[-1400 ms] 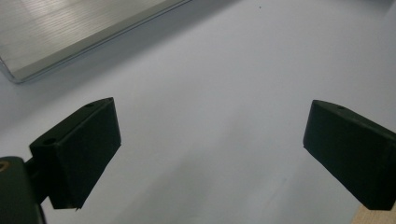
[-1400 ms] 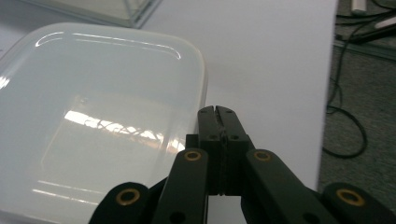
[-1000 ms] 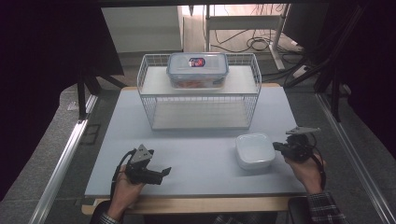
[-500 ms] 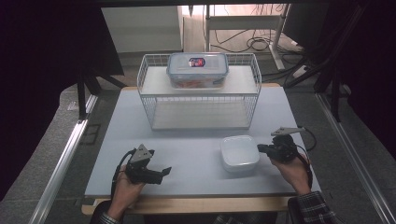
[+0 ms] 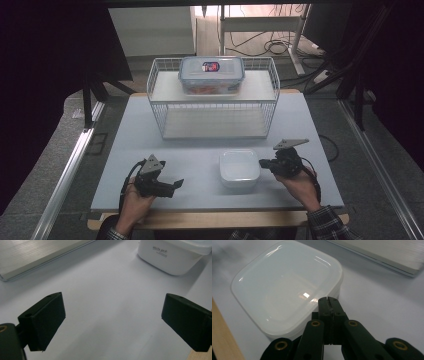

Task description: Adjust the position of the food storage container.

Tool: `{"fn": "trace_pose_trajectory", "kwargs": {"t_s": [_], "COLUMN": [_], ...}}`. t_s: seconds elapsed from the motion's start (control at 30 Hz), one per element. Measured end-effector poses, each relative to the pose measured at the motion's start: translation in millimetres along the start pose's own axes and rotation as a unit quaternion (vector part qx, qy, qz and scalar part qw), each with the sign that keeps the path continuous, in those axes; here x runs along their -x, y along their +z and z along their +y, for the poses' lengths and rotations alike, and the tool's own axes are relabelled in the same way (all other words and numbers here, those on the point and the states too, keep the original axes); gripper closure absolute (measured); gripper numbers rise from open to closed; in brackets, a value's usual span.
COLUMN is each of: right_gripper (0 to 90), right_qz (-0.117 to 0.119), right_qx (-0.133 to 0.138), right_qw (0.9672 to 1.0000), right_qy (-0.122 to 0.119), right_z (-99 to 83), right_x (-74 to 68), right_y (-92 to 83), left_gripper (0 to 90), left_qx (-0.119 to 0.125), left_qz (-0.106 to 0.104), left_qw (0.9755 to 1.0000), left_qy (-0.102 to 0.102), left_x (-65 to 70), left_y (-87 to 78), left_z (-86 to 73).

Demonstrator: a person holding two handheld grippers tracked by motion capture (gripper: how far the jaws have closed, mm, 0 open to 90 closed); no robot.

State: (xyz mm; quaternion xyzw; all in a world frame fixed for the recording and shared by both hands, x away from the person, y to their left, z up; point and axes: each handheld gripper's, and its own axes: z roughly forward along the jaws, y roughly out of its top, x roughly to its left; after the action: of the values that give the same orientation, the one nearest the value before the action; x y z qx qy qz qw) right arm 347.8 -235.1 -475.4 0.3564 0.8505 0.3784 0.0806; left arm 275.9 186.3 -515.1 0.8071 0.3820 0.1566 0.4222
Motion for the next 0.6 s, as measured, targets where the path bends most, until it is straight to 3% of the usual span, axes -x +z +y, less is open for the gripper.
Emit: {"fn": "trace_pose_trajectory", "kwargs": {"t_s": [0.23, 0.6], "right_gripper": [89.4, 89.3], "right_qz": [0.02, 0.037], "right_qx": [0.004, 0.012], "right_qw": [0.9997, 0.999], "right_qy": [-0.015, -0.024], "right_z": [7.3, 13.1], "right_x": [-15.9, -28.6], "right_y": [13.0, 25.3], "left_gripper": [4.8, 4.8], "left_qx": [-0.004, -0.005], "left_qz": [-0.002, -0.004], "left_qw": [1.0, 1.0], "left_qy": [0.001, 0.003], "left_x": [0.0, 1.2], "left_y": [0.8, 1.3], "left_z": [0.0, 0.5]}}
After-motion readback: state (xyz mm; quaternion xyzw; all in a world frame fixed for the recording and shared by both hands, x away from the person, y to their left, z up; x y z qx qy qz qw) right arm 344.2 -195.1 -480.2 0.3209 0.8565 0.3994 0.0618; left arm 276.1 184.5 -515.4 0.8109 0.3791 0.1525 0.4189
